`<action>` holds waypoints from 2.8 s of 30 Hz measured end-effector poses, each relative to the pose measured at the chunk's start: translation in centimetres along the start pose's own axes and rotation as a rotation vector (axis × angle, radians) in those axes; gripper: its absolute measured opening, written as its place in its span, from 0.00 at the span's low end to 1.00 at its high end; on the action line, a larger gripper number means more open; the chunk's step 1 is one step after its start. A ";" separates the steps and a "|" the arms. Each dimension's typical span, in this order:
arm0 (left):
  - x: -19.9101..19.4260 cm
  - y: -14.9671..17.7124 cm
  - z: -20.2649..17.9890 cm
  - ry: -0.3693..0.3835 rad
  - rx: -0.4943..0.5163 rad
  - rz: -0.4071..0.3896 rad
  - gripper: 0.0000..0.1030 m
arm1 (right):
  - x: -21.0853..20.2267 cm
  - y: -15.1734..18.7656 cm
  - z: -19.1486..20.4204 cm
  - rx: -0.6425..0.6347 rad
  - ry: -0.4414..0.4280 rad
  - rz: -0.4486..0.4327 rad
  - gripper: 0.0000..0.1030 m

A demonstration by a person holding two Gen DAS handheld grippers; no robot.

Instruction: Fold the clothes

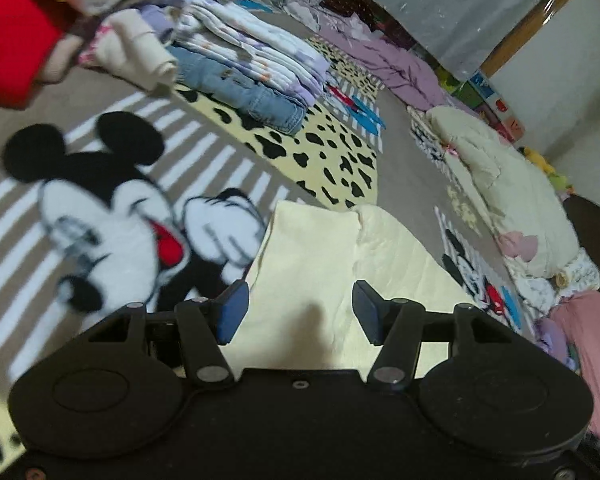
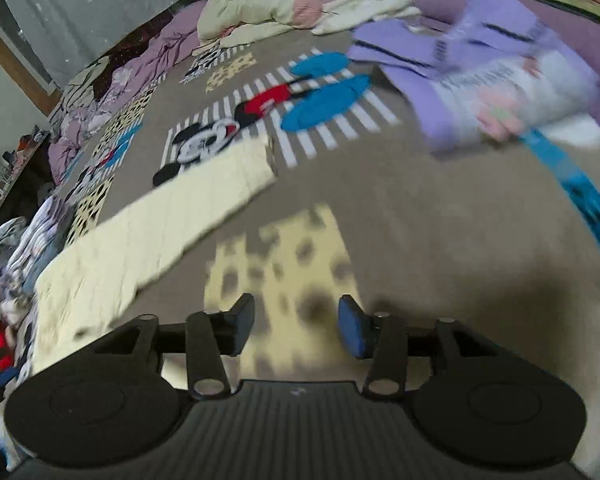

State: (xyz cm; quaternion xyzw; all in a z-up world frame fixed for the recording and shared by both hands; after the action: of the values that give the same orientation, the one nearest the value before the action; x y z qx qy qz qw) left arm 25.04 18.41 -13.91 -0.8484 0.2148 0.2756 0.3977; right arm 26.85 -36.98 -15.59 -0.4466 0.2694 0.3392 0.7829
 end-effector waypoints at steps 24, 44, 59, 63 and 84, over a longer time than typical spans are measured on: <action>11.2 -5.2 -4.2 -0.002 0.192 0.028 0.23 | 12.4 -13.2 8.4 -0.046 -0.115 -0.177 0.13; 4.3 0.7 2.6 -0.052 0.061 0.038 0.60 | 5.8 -2.0 7.7 -0.082 -0.131 -0.010 0.61; 0.4 2.8 3.3 -0.227 0.141 -0.056 0.31 | 2.1 11.0 15.3 -0.284 -0.220 0.095 0.62; -0.4 0.9 4.1 -0.160 0.073 -0.100 0.38 | 1.8 12.5 16.8 -0.391 -0.203 0.083 0.62; -1.5 5.0 -2.9 0.015 0.276 -0.054 0.41 | -1.0 14.6 17.2 -0.614 -0.168 0.045 0.65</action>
State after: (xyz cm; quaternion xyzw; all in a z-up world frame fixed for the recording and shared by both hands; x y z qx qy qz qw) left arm 21.83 13.43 -14.17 -0.7930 0.2308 0.2266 0.5162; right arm 17.00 -16.67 -14.60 -0.6263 0.0988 0.4575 0.6234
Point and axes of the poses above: each gripper's, at about its wrist camera, not at the fingertips, and x roughly the way its jaws point, z to its left, y to its underside, the point moved 6 cm from there along x, roughly the way its jaws point, and after that the axes turned 1 degree about -y, right-handed, at the moved point
